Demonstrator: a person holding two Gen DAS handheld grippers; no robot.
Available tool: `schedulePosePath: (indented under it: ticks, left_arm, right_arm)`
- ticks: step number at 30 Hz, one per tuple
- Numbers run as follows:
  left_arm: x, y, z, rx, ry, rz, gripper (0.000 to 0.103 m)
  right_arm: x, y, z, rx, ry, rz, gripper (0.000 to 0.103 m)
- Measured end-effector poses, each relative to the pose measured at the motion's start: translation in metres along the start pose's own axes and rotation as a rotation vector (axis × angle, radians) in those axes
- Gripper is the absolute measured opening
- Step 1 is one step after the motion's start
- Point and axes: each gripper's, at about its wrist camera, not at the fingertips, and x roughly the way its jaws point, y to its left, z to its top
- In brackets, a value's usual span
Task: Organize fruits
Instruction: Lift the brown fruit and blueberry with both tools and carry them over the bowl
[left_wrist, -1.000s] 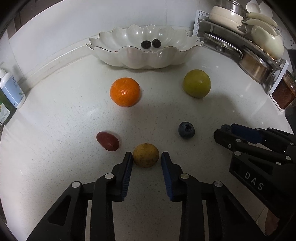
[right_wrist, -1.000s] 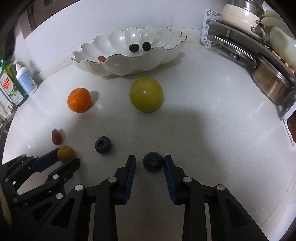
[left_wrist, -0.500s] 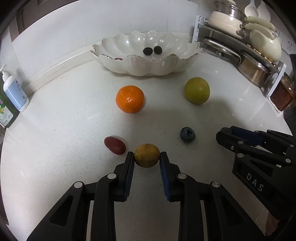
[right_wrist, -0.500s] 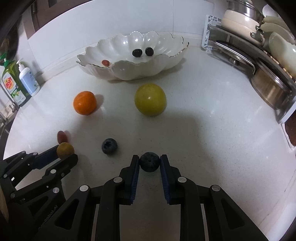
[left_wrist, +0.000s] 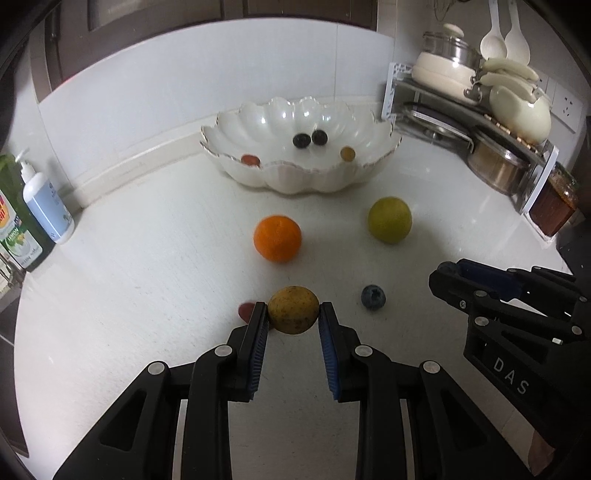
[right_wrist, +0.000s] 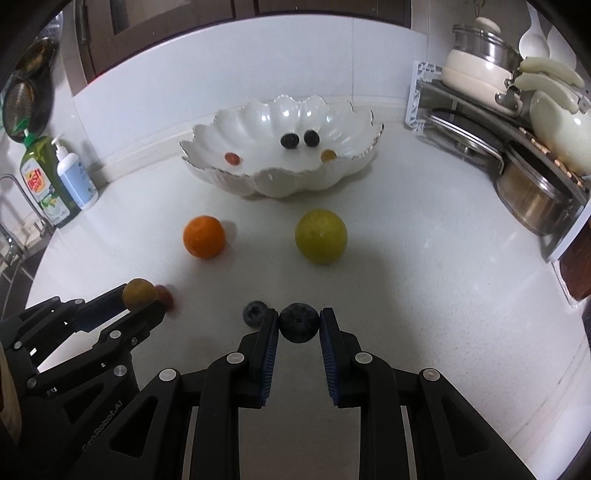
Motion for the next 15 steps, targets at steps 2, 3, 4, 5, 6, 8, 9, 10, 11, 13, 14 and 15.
schedulePosePath:
  ticks: [2, 3, 4, 5, 6, 8, 9, 10, 11, 13, 14, 15]
  left_arm:
    - [-0.005, 0.002, 0.002, -0.002, -0.013, -0.001, 0.028]
    - [-0.008, 0.003, 0.004, -0.002, -0.021, -0.002, 0.028]
    - [-0.011, 0.004, 0.005, -0.002, -0.029, -0.002, 0.028]
    - [-0.014, 0.005, 0.007, -0.001, -0.040, -0.001, 0.028]
    - [-0.016, 0.006, 0.008, 0.000, -0.048, -0.002, 0.028]
    - [-0.022, 0.008, 0.011, 0.000, -0.067, -0.007, 0.028]
    - [-0.024, 0.008, 0.012, 0.002, -0.074, -0.008, 0.028]
    - [-0.026, 0.008, 0.013, 0.003, -0.082, -0.005, 0.028]
    - [-0.028, 0.008, 0.014, 0.006, -0.090, -0.004, 0.028]
    - [-0.032, 0.010, 0.016, 0.006, -0.103, -0.007, 0.028]
    - [-0.035, 0.010, 0.017, 0.007, -0.111, -0.008, 0.028]
    - [-0.037, 0.011, 0.019, 0.006, -0.121, -0.009, 0.028]
  right_arm:
    - [-0.005, 0.002, 0.002, 0.003, -0.014, 0.002, 0.024]
    - [-0.008, 0.003, 0.003, 0.004, -0.021, 0.001, 0.024]
    - [-0.011, 0.005, 0.004, 0.004, -0.031, -0.001, 0.024]
    - [-0.013, 0.006, 0.005, 0.003, -0.037, -0.001, 0.024]
    - [-0.016, 0.007, 0.006, 0.003, -0.044, -0.004, 0.024]
    - [-0.020, 0.008, 0.009, 0.002, -0.056, -0.005, 0.024]
    - [-0.022, 0.009, 0.009, 0.002, -0.061, -0.007, 0.024]
    - [-0.025, 0.010, 0.011, 0.002, -0.069, -0.010, 0.024]
    - [-0.026, 0.011, 0.011, 0.002, -0.073, -0.011, 0.024]
    - [-0.031, 0.013, 0.013, 0.001, -0.086, -0.013, 0.024]
    - [-0.033, 0.014, 0.014, 0.000, -0.094, -0.013, 0.024]
    - [-0.035, 0.014, 0.015, -0.001, -0.098, -0.013, 0.024]
